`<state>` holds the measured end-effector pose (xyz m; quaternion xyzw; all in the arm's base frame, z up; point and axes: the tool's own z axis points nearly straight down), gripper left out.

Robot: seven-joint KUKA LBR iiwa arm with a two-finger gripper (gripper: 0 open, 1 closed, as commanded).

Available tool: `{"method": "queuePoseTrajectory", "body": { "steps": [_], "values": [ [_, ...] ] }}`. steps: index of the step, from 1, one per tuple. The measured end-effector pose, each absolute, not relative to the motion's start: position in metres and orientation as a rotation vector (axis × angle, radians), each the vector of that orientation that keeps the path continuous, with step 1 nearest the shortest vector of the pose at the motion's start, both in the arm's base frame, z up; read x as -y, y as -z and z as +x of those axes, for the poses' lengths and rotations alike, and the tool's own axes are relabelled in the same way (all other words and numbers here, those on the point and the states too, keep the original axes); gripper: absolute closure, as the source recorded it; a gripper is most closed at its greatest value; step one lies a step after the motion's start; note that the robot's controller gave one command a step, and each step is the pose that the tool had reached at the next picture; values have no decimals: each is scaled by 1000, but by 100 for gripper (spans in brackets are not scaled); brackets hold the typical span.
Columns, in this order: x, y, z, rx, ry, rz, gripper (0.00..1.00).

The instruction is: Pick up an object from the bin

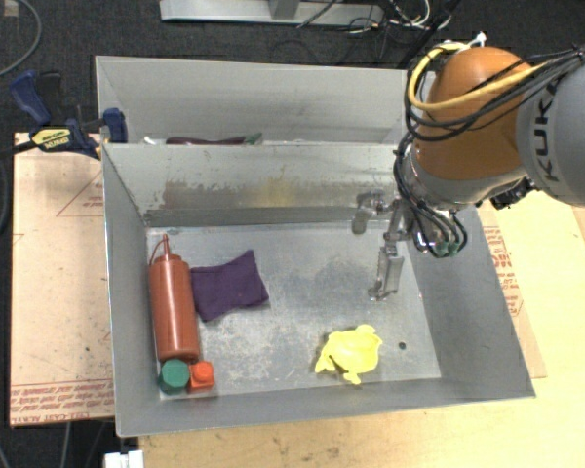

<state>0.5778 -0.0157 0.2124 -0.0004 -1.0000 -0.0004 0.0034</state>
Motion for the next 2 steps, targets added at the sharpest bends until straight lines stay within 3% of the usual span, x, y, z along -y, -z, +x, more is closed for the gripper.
{"method": "queuePoseTrajectory", "body": {
  "steps": [1,2],
  "values": [
    [16,-217,579,3143,1,-1,0],
    [21,-184,550,3143,1,119,0]
  ]
}}
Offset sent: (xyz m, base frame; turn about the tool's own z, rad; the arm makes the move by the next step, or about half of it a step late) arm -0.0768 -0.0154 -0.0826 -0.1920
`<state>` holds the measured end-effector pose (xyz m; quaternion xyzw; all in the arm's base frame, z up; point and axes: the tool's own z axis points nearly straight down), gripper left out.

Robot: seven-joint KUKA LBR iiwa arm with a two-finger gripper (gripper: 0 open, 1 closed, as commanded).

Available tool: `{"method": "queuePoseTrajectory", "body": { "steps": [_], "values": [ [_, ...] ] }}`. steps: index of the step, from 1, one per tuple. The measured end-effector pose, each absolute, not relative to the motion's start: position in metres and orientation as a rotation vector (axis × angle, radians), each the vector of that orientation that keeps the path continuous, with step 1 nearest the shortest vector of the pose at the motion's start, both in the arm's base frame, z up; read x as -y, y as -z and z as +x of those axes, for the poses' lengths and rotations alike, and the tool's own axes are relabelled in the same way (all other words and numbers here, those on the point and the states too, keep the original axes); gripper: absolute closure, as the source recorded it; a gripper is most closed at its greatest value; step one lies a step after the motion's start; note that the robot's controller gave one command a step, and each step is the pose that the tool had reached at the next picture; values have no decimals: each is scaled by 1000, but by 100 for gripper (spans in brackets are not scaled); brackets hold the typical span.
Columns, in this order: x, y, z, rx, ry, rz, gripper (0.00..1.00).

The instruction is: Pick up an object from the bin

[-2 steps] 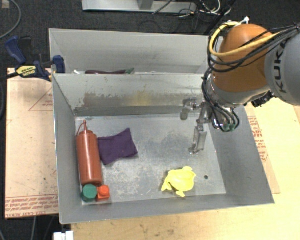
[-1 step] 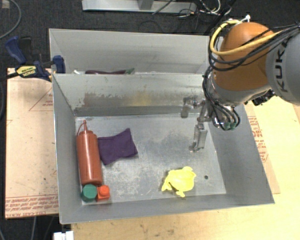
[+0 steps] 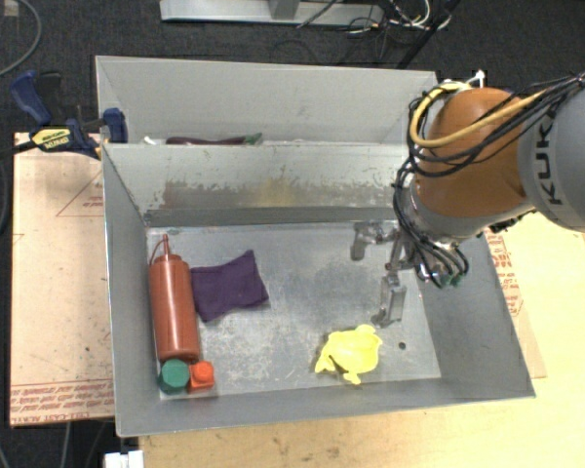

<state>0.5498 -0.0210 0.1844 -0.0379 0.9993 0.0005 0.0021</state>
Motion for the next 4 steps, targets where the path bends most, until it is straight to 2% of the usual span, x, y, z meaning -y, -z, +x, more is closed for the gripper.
{"method": "queuePoseTrajectory", "body": {
  "steps": [1,2,3,4],
  "values": [
    [62,-126,529,-3137,-3,-61,0],
    [57,-96,511,-3138,3,-134,0],
    [39,-77,495,-3094,-4,-498,0],
    [14,-72,487,-3061,3,-645,100]
  ]
}}
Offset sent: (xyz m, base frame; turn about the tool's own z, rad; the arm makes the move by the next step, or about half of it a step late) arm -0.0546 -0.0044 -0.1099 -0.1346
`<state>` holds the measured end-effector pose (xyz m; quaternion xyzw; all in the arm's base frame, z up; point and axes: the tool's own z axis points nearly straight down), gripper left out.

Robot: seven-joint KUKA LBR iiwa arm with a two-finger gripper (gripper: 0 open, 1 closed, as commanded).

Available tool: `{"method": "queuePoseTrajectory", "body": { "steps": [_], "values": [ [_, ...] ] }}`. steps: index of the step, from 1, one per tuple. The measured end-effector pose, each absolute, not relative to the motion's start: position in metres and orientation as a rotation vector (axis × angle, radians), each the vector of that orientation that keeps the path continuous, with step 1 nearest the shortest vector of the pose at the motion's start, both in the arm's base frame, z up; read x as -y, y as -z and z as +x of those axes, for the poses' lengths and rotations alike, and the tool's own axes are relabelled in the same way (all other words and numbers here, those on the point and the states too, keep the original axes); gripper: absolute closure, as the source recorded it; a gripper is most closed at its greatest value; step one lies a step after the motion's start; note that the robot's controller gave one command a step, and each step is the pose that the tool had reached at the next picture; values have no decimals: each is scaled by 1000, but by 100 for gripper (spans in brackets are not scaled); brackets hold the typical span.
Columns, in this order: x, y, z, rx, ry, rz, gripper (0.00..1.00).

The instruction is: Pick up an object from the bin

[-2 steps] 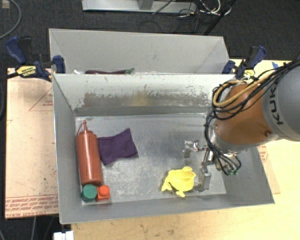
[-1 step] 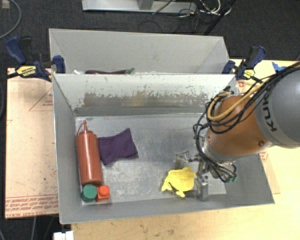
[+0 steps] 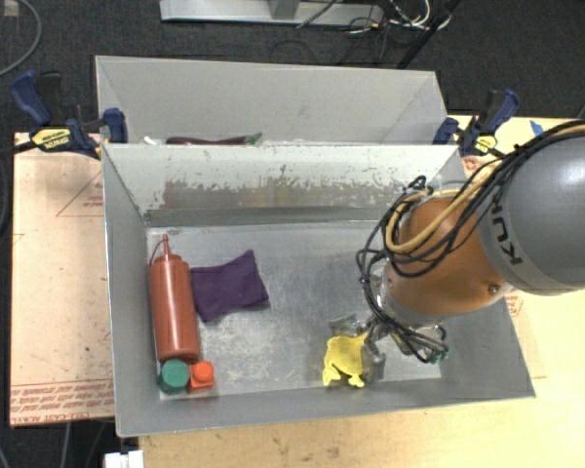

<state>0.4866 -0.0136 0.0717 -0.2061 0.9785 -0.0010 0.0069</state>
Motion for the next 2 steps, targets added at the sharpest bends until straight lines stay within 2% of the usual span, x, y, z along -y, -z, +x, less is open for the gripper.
{"method": "queuePoseTrajectory", "body": {
  "steps": [1,2],
  "values": [
    [14,-72,487,-3060,3,-645,100],
    [7,-197,482,-3068,2,-592,100]
  ]
}}
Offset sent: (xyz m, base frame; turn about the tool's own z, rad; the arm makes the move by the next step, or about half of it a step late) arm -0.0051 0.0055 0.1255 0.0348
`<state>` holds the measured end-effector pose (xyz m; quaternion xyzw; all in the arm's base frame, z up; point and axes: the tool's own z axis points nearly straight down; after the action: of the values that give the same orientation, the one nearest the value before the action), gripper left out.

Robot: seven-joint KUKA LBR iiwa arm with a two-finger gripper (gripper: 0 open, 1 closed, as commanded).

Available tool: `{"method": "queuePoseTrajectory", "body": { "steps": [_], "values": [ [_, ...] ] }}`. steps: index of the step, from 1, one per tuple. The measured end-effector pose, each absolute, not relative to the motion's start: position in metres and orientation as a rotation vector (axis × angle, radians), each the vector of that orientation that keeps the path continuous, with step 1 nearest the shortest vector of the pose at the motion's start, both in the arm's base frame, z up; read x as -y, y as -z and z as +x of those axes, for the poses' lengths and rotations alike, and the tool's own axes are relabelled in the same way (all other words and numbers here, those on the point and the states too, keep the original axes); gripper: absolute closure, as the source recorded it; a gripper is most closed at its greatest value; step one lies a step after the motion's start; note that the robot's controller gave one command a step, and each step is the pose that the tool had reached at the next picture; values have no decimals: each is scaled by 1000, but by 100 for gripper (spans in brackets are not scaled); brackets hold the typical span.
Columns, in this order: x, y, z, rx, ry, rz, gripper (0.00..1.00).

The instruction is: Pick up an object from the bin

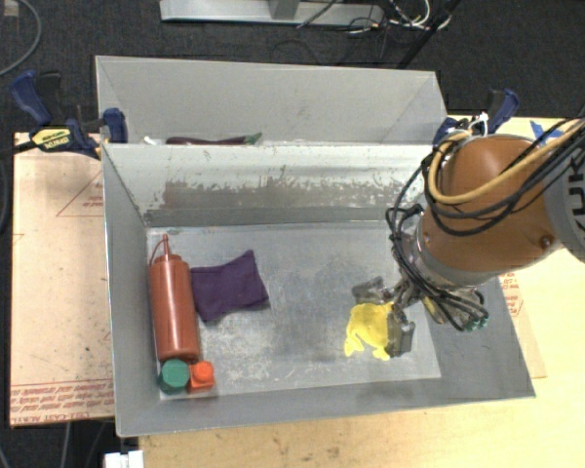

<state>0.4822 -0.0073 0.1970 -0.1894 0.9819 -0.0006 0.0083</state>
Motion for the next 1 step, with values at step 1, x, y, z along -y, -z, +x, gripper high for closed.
{"method": "queuePoseTrajectory", "body": {
  "steps": [1],
  "values": [
    [7,-197,482,-3069,1,-591,100]
  ]
}}
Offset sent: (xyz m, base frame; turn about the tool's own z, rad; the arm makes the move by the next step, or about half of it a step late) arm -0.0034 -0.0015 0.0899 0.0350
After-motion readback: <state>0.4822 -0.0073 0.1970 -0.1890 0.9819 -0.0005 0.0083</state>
